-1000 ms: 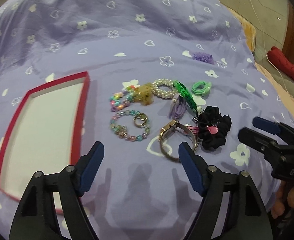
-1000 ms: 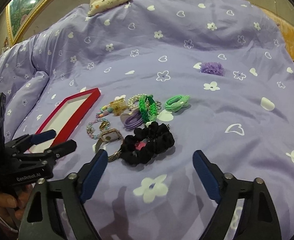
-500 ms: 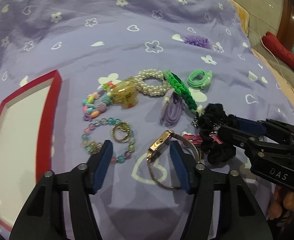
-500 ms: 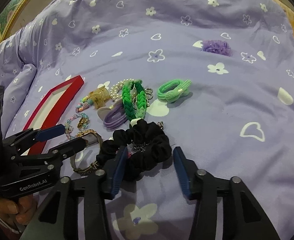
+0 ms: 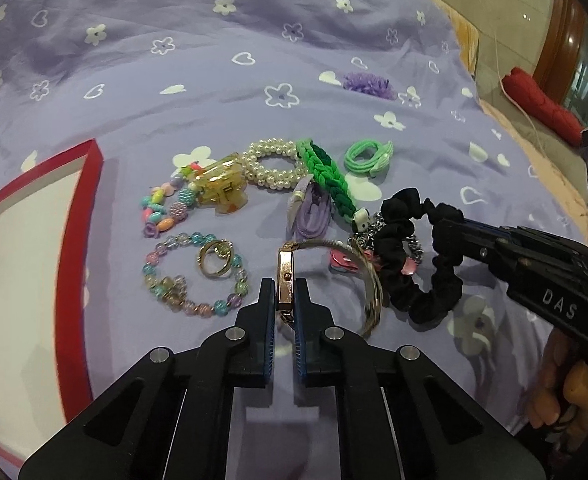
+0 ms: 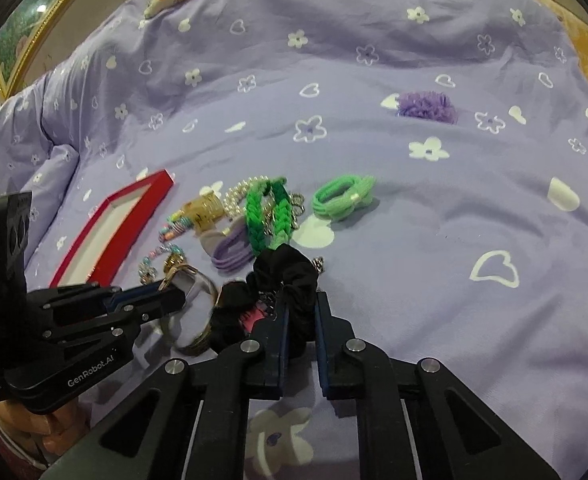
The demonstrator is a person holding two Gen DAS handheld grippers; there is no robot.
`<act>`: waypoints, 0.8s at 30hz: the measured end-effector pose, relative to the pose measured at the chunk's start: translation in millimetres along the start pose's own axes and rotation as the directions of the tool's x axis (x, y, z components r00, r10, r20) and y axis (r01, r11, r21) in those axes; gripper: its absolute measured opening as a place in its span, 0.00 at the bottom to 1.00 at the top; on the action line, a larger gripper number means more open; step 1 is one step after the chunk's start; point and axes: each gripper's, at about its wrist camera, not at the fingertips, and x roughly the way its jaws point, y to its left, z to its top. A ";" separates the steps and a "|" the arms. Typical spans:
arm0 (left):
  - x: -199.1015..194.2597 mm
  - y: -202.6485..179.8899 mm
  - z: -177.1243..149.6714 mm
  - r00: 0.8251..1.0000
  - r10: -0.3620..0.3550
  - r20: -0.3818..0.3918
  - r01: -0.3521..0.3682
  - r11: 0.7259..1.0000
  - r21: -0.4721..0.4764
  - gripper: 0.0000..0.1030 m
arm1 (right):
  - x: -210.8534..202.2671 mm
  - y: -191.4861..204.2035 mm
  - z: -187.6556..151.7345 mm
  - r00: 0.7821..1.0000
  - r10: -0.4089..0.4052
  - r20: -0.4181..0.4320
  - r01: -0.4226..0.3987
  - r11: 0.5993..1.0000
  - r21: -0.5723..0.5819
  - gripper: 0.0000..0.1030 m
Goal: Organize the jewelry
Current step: 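Carry the watch into the red tray and open the left tool while the right tool releases the scrunchie there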
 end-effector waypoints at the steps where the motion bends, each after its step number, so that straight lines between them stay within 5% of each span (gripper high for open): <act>1: -4.3 0.6 -1.2 1.000 0.000 0.006 0.000 1.000 -0.006 0.07 | -3.0 1.3 1.2 1.000 0.001 0.009 -0.001 1.000 0.002 0.10; 9: -46.2 25.3 -11.9 0.998 0.014 0.064 -0.008 0.997 -0.082 0.07 | -18.6 27.7 9.0 0.996 0.070 0.047 -0.069 0.997 -0.016 0.10; 24: -99.6 112.9 -42.9 0.980 0.176 0.097 -0.150 0.961 -0.231 0.07 | 0.1 123.0 13.4 0.966 0.258 -0.002 -0.257 0.960 -0.110 0.10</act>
